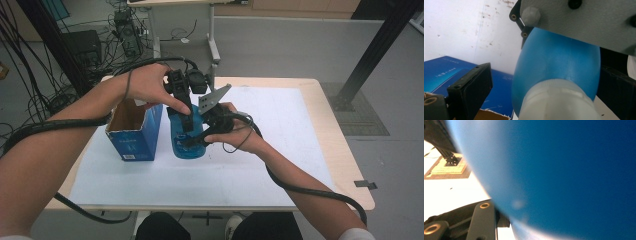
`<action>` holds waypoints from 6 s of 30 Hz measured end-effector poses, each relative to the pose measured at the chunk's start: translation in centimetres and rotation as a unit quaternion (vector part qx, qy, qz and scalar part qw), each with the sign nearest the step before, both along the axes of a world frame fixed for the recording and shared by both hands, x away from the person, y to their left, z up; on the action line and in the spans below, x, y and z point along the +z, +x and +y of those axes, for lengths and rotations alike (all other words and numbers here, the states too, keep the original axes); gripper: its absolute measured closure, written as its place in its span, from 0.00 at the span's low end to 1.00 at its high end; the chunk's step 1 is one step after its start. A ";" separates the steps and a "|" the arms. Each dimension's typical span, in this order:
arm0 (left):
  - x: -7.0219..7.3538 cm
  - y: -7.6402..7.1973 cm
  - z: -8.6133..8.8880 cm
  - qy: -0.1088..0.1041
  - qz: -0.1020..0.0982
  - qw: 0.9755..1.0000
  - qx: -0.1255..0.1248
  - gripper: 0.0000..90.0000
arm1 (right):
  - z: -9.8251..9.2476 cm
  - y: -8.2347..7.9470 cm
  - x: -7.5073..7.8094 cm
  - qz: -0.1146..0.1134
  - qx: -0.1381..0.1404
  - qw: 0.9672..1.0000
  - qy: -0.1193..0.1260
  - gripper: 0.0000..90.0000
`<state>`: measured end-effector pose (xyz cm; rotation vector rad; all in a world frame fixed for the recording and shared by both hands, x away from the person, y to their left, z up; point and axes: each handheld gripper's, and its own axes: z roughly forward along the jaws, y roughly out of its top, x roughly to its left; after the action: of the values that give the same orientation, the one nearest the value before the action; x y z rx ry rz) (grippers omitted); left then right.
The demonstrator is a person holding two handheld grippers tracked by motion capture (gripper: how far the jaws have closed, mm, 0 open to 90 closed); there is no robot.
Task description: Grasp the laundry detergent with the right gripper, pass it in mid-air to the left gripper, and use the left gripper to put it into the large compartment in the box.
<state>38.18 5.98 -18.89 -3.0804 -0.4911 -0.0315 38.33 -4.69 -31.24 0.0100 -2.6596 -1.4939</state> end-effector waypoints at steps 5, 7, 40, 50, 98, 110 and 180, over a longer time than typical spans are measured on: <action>0.1 0.0 -0.2 0.002 0.001 1.000 -0.004 0.06 | -0.1 0.0 0.1 0.004 -0.001 1.000 0.000 0.48; 0.1 0.0 -0.2 0.002 0.000 1.000 -0.004 0.06 | -0.1 0.1 0.0 -0.002 0.001 1.000 0.004 0.48; 0.2 -0.3 -0.1 -0.002 0.002 1.000 -0.007 0.06 | 0.0 0.0 0.3 -0.009 0.006 1.000 0.009 0.48; 0.2 -0.3 -0.2 -0.001 0.002 1.000 -0.008 0.06 | 0.1 0.0 0.3 -0.007 0.006 1.000 0.008 0.48; 0.4 -0.2 -0.4 -0.002 -0.004 1.000 -0.011 0.07 | -0.3 0.2 0.5 -0.010 0.007 1.000 0.017 0.48; 0.5 -0.2 -0.5 -0.006 -0.007 1.000 -0.015 0.13 | -0.4 0.1 0.6 -0.012 0.004 1.000 0.016 0.48; -0.6 0.1 -0.8 -0.014 0.042 0.998 -0.034 0.41 | -0.6 0.1 0.0 -0.021 0.009 1.000 0.015 0.48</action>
<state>38.25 5.16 -19.45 -3.1082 -0.3857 0.1034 38.39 -5.34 -31.22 0.0685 -2.6613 -1.5445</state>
